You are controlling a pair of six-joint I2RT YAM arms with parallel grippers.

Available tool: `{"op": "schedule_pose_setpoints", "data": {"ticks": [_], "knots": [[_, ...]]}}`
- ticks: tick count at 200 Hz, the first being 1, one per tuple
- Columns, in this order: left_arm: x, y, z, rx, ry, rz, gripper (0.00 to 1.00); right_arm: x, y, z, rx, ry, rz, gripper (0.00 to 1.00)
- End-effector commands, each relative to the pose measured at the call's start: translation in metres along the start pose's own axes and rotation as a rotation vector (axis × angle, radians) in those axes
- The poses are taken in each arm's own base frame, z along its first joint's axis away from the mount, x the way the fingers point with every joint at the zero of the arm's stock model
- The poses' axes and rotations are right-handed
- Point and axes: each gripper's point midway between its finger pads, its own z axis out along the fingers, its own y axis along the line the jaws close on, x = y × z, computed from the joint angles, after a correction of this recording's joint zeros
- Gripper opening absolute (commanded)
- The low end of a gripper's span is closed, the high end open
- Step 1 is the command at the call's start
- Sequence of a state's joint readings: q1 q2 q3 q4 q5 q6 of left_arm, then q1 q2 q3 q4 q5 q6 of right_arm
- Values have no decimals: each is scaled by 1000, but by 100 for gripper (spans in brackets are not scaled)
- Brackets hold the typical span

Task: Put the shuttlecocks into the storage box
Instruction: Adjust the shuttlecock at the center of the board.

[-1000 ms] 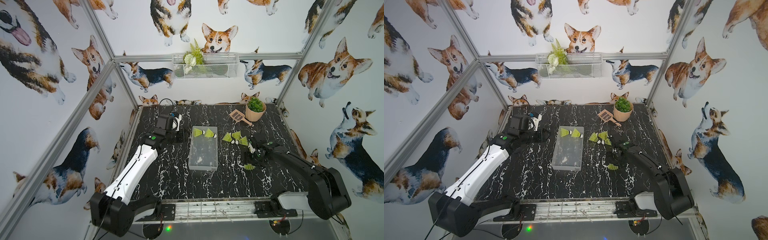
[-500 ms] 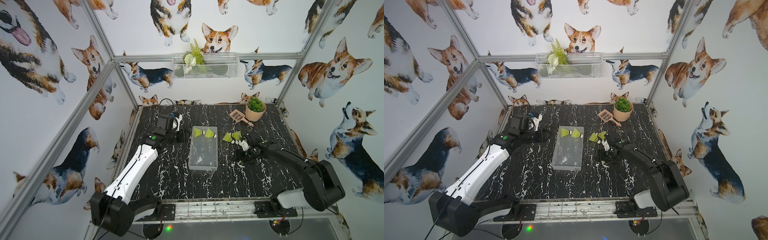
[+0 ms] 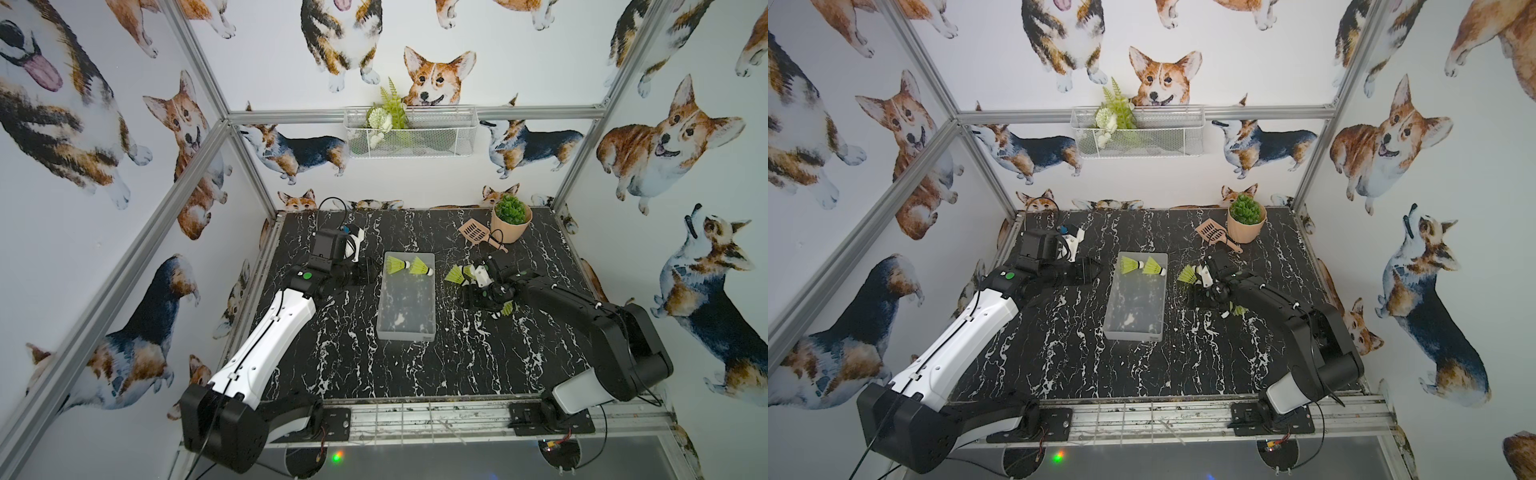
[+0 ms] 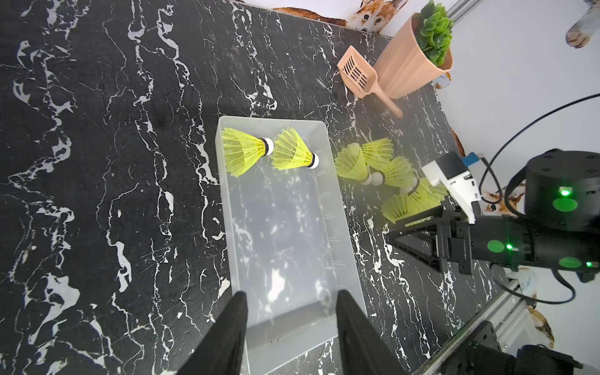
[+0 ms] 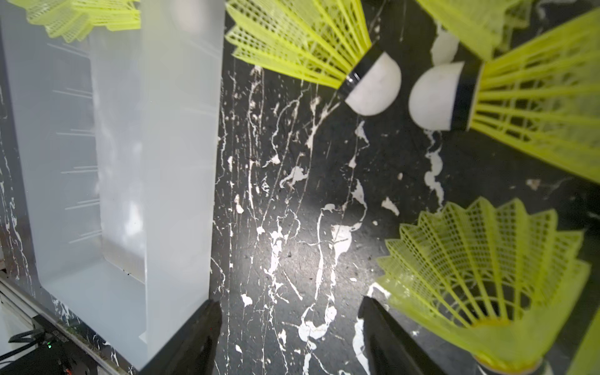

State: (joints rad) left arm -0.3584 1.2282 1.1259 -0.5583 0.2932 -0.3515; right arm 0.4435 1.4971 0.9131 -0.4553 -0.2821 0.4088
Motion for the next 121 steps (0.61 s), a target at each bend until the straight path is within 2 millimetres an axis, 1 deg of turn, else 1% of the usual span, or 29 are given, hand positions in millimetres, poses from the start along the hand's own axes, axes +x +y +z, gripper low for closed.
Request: {"op": "schedule_pose_setpoints", "data": {"ticks": [1, 33, 52, 55, 73, 88, 121], "knots": [[-2, -1, 1, 9, -8, 1, 48, -6, -9, -17, 80, -59, -92, 73], [-1, 0, 2, 10, -8, -1, 48, 12, -35, -33, 209, -66, -90, 66], [-1, 0, 4, 12, -4, -3, 48, 23, -49, -35, 264, -58, -76, 64], [0, 0, 4, 12, -3, -4, 48, 25, -51, -35, 271, -52, -76, 60], [0, 0, 5, 14, -2, -5, 48, 32, -59, -33, 308, -24, -75, 54], [1, 0, 6, 16, 1, -6, 48, 32, -65, -32, 340, -16, -78, 51], [1, 1, 5, 10, -2, -3, 48, 27, -71, -26, 381, 10, -97, 53]]}}
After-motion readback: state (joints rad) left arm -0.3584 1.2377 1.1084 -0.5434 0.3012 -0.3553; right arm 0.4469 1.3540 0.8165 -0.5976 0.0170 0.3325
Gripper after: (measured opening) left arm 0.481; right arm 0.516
